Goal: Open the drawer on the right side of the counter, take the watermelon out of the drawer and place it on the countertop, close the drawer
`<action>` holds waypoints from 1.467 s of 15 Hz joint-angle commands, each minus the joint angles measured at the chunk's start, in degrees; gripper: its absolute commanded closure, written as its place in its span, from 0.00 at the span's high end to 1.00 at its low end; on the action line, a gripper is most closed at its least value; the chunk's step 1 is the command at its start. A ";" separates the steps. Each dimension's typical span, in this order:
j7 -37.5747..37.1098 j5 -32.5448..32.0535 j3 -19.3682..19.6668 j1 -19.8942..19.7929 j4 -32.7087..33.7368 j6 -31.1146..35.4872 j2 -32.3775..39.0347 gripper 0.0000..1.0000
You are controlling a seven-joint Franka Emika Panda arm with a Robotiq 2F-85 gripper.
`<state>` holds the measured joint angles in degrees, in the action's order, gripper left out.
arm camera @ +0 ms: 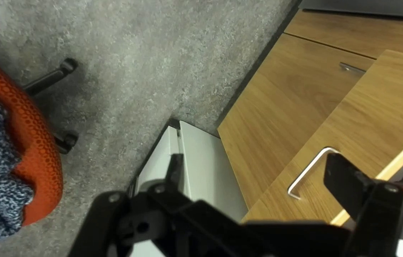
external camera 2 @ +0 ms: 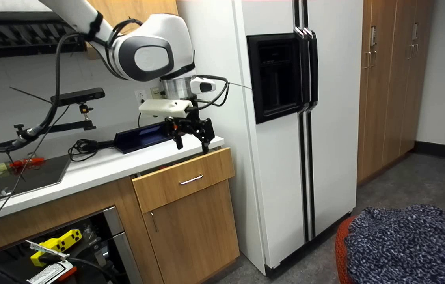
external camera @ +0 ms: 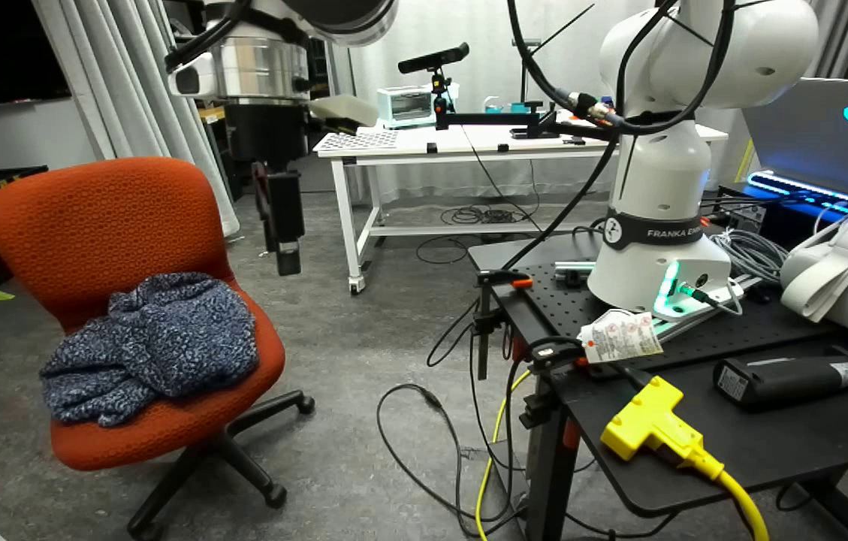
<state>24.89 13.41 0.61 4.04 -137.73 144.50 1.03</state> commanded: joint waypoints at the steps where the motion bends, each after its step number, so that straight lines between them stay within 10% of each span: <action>1: 8.49 9.58 -3.47 -0.67 7.52 2.23 8.55 1.00; 11: 17.64 20.48 -15.75 -5.28 21.46 1.42 22.25 1.00; 20: 15.26 17.98 -15.63 -5.41 20.49 1.04 21.84 1.00; 21: 16.44 18.38 -15.96 -5.86 20.83 0.65 22.36 0.75; 22: 17.65 19.15 -16.47 -6.31 21.28 0.64 22.97 0.72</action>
<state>40.15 31.91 -13.93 0.00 -117.31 146.23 22.94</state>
